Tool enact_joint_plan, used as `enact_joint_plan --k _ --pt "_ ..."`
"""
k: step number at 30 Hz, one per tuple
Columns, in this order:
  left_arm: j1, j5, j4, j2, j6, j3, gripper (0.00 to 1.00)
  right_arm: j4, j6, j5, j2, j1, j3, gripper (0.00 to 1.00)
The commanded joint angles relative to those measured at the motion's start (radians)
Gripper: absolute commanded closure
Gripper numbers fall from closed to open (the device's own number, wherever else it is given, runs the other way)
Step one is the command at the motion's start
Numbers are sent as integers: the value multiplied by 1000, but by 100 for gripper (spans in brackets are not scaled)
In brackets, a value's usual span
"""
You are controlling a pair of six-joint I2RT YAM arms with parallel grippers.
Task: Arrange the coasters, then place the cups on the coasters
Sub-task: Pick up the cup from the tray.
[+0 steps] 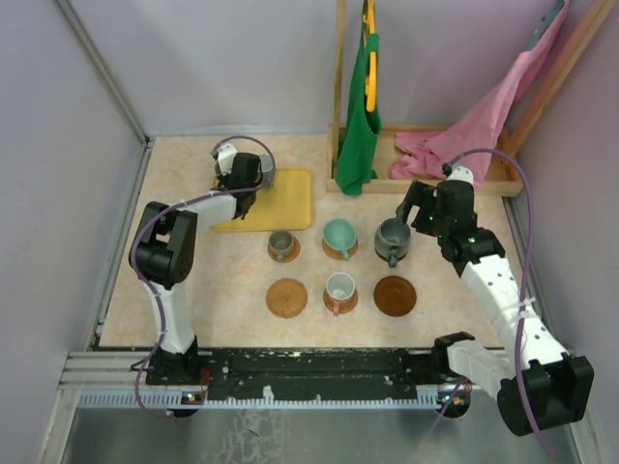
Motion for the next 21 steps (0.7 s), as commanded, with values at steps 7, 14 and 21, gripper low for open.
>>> enact_joint_plan --k 7,14,21 --pt "-3 -18 -2 -89 70 21 100 60 19 -26 -21 -12 -17 15" --pt "-10 -23 -26 -147 104 30 100 62 29 -33 -44 -13 -30 15" --pt "-28 -34 -61 -217 126 11 100 55 29 -15 -63 -12 -34 15"
